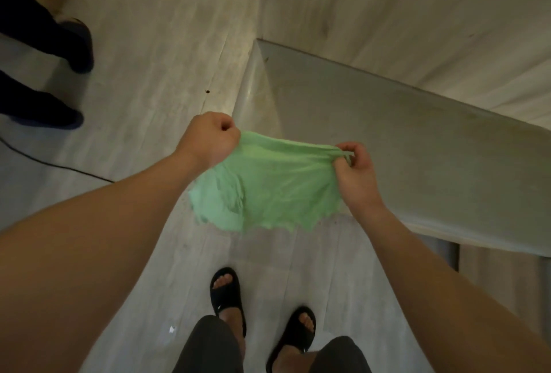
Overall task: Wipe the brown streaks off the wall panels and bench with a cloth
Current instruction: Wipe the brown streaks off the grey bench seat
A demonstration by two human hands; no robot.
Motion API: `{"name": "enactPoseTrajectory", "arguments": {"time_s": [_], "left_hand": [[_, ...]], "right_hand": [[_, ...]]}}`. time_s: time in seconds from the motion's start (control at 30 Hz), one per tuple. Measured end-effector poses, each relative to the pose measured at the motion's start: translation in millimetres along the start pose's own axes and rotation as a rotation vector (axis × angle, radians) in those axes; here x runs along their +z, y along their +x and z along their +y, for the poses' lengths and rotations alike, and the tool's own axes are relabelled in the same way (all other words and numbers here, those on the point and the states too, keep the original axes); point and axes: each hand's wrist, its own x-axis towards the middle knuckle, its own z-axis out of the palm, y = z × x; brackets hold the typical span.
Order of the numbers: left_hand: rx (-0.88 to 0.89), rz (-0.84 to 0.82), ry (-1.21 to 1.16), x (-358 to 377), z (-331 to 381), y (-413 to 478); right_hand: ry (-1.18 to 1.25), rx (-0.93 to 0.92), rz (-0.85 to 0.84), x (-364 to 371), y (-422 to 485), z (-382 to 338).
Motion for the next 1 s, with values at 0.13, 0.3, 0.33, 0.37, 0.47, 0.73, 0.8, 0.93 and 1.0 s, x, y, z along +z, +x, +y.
{"name": "enactPoseTrajectory", "arguments": {"time_s": [0.13, 0.3, 0.33, 0.37, 0.47, 0.73, 0.8, 0.93, 1.0], "left_hand": [[0.053, 0.161, 0.130, 31.7, -22.9, 38.0], [0.119, 0.268, 0.390, 97.9, -67.9, 47.0], [0.164, 0.176, 0.419, 113.9, -80.5, 46.8], [0.189, 0.058, 0.469, 126.4, -91.4, 45.4], [0.235, -0.170, 0.692, 159.5, -128.3, 54.7], [0.386, -0.011, 0.832, 164.7, -127.1, 138.7], [0.402, 0.005, 0.833, 165.1, -115.3, 165.4], [0.405, 0.060, 0.809, 167.6, -98.7, 205.3], [0.399, 0.068, 0.792, 166.0, -91.2, 224.4]], "right_hand": [[-0.086, -0.034, 0.031, 33.7, 37.7, 34.6], [-0.712, -0.287, -0.026, 84.1, 52.3, 96.3], [-0.760, -0.386, -0.077, 97.0, 50.8, 108.8], [-0.794, -0.461, -0.131, 107.6, 48.0, 120.2], [-0.914, -0.530, -0.236, 128.8, 52.1, 153.2], [-0.998, -0.548, -0.189, 141.2, 122.7, 139.8], [-0.994, -0.526, -0.185, 144.4, 144.9, 133.3], [-0.957, -0.552, -0.132, 153.9, 182.8, 120.7], [-0.953, -0.546, -0.123, 161.0, 199.6, 113.0]]}}
